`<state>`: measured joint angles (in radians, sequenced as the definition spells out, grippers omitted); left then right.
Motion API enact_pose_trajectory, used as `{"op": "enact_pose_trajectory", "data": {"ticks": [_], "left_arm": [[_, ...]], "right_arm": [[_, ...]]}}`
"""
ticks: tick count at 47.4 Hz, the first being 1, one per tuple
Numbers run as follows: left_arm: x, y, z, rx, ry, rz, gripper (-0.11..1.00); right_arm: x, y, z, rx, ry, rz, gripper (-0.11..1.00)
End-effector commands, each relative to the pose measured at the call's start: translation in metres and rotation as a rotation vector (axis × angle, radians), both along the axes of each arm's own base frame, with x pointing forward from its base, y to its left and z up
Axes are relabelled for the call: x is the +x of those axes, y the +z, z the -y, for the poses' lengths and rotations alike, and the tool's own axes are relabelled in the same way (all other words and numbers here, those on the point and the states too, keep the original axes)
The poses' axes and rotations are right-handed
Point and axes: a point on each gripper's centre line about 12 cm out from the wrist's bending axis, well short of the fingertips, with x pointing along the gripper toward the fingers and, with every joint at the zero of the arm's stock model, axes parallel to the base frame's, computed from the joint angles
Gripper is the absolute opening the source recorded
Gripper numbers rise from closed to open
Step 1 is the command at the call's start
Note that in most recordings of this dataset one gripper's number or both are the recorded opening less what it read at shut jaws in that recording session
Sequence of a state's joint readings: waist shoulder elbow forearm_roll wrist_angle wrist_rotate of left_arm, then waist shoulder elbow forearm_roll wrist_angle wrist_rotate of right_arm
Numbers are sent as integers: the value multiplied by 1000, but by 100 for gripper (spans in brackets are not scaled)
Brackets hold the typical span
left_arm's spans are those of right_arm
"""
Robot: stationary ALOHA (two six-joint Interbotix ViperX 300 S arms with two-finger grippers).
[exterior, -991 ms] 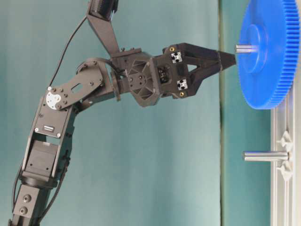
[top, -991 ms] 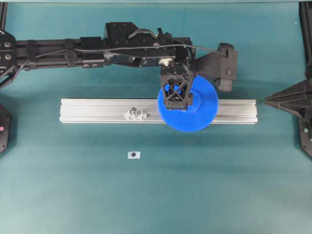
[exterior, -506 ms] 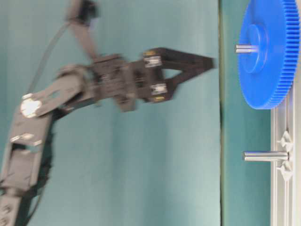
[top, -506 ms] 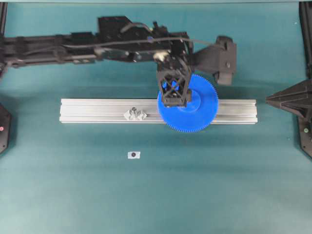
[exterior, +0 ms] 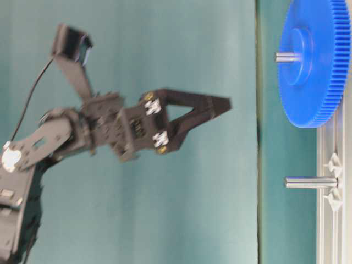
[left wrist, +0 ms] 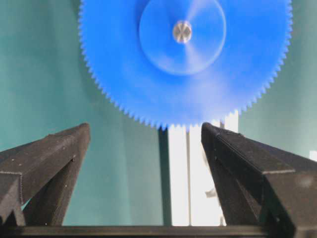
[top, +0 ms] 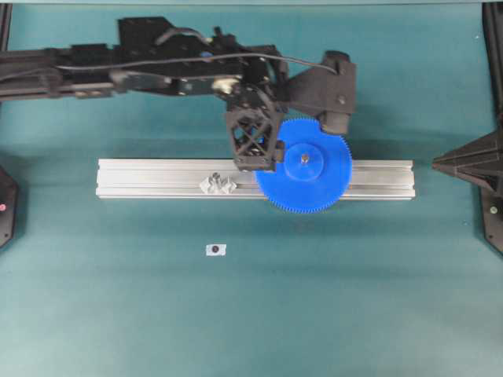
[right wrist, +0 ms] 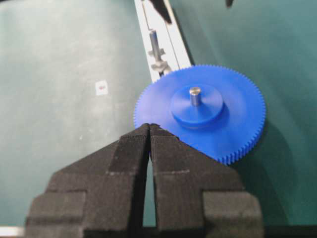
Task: Insert the large gear onto the shaft.
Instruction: 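Open the left gripper and withdraw it from the gear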
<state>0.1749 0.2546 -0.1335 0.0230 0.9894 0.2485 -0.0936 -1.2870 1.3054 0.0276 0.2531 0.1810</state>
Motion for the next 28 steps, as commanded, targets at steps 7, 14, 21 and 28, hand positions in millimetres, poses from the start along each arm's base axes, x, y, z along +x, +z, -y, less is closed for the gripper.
{"op": "enact_pose_trajectory", "data": {"ticks": [7, 14, 21, 28], "left_arm": [[-27, 36, 3, 18, 4, 95, 92], [-41, 40, 6, 11, 21, 112, 92], [-55, 51, 8, 1, 54, 174, 92], [-70, 58, 12, -7, 76, 244, 91]], "right_arm": [[0, 9, 0, 8, -4, 13, 8], [0, 10, 0, 9, -5, 16, 8], [0, 13, 0, 8, -5, 22, 8], [0, 11, 0, 9, -5, 18, 8]]}}
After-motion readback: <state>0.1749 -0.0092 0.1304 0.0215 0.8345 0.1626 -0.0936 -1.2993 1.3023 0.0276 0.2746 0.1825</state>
